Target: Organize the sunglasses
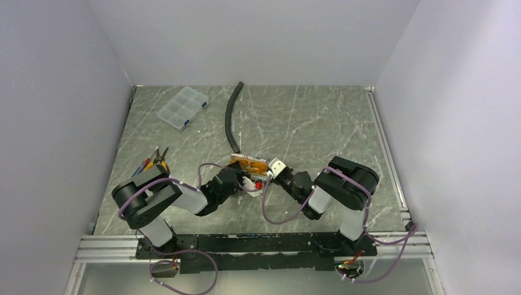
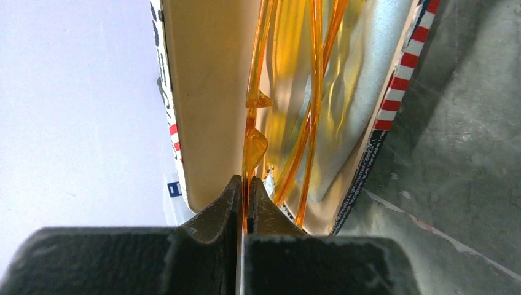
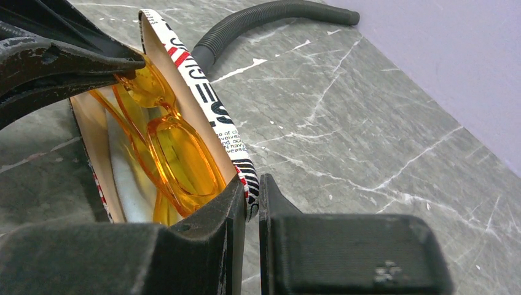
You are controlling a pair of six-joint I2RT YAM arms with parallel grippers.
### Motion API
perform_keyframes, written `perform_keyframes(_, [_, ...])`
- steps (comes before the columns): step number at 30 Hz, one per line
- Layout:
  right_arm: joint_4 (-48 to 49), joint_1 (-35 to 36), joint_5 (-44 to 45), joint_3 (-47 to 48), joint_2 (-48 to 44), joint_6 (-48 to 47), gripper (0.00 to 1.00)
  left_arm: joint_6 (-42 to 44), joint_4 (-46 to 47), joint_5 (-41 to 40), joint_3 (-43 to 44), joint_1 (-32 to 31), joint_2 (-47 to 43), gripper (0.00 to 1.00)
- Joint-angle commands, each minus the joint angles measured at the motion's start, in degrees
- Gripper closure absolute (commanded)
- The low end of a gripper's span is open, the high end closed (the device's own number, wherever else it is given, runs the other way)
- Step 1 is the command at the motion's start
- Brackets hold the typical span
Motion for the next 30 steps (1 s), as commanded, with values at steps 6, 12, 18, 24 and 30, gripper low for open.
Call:
perform_keyframes(6, [10.67, 0.33, -1.22, 0.08, -0.29, -0.46, 1.0, 2.4, 7.3, -0.41, -1.87, -2.2, 4.09, 0.97])
perform_keyframes(12, [10.67, 0.33, -1.26, 0.21, -0.15, -0.47, 1.0, 2.36, 7.26, 0.37, -3.09, -3.05, 5.03, 0.85])
perform_keyframes(18, [10.66, 0.33, -1.16, -0.01, -0.3, -0.49, 1.0, -1.52, -1.27, 0.82, -1.72, -3.24, -1.51, 0.61])
perform_keyframes(24, [10.67, 0.31, -1.15, 0.01, -0.29, -0.62, 1.0, -5.8, -12.2, 3.07, -0.22, -3.19, -8.11, 0.49])
perform_keyframes(30, [10.66, 0.33, -1.25, -0.16, -0.44, -0.54, 1.0, -5.89, -15.08, 2.94, -0.05, -3.23, -10.12, 0.46])
